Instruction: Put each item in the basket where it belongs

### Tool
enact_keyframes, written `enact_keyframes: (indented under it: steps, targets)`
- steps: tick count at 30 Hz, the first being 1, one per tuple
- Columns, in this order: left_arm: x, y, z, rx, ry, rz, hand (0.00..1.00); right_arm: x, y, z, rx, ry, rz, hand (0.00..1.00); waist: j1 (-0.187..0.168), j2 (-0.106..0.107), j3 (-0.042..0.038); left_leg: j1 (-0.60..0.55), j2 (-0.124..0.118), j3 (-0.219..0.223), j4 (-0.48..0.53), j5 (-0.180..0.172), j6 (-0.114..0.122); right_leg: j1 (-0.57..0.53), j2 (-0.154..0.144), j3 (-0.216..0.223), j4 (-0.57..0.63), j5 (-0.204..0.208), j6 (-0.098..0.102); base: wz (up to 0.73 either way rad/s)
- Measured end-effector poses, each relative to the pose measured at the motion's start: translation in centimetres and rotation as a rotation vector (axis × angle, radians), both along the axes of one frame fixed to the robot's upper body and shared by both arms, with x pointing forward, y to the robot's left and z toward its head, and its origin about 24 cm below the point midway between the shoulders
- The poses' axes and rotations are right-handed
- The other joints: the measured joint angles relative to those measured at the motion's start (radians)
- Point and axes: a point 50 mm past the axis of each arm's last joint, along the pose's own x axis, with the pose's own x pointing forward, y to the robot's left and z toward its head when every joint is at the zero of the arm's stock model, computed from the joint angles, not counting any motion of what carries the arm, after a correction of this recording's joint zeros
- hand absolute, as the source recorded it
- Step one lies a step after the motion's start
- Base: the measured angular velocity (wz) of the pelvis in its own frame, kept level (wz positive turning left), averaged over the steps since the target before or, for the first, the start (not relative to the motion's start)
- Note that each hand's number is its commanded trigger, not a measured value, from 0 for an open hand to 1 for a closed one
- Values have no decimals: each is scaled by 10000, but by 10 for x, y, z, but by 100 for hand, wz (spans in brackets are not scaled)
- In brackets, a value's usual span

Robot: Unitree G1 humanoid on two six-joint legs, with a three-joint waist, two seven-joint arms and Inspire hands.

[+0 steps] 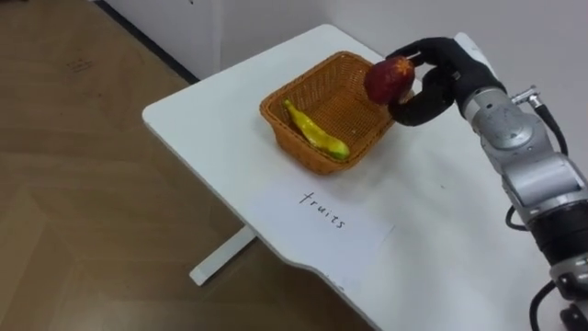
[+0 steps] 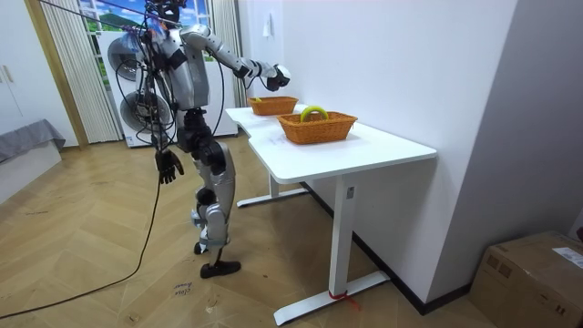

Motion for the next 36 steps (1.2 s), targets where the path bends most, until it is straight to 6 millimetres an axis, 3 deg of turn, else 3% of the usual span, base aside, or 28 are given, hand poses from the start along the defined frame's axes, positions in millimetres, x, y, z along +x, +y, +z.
enact_keyframes:
  steps: [4, 5, 6, 7, 8, 9, 20, 36]
  targets:
    - [-6, 1, 1, -121, 164, -40, 0, 0, 0, -2, -36, 119, -41, 100, 44, -55, 1, -22, -25, 2, 43, -29, 3, 6, -12, -26, -25, -22, 29, 0]
    - [-8, 2, 1, -114, 239, -42, 0, 0, -1, -2, -37, 131, -58, 89, 45, -94, 4, -22, -50, 3, 48, -28, 5, 17, -10, -26, -43, -28, 36, 0]
    - [-9, 3, 1, -104, 276, -42, 0, 0, -1, -3, -29, 134, -68, 53, 45, -114, 7, -22, -90, -1, 51, -27, 6, 23, -6, -20, -57, -29, 37, 3]
    - [-10, 5, 2, -114, 316, -64, 0, 0, -1, -3, 7, 125, -95, 38, 43, -146, 11, -22, -104, -26, 60, -26, 8, 58, 8, -20, -113, -29, 39, 4]
    - [-10, 7, 3, -111, 332, -82, 0, 0, -1, -2, 28, 98, -129, 13, 55, -172, 17, -25, -118, -46, 69, -25, 12, 64, 4, -22, -117, -31, 44, 4]
    - [-10, 7, 3, -96, 332, -89, 0, 0, -1, -2, 25, 91, -137, 0, 67, -187, 19, -30, -122, -53, 70, -26, 14, 60, 1, -22, -118, -34, 48, 0]
    - [-10, 11, 4, -140, 339, -56, 0, -2, 7, -13, -534, 544, 185, 0, 147, -222, 30, -22, -131, -180, 146, -125, 34, 128, 13, -16, -118, -27, 71, 2]
    - [-11, 14, 5, -112, 353, 154, 0, -3, 4, -18, -732, 842, 147, 0, 218, -211, 21, -13, -150, -204, 231, -179, 60, 173, 20, 30, -112, -8, 97, 0]
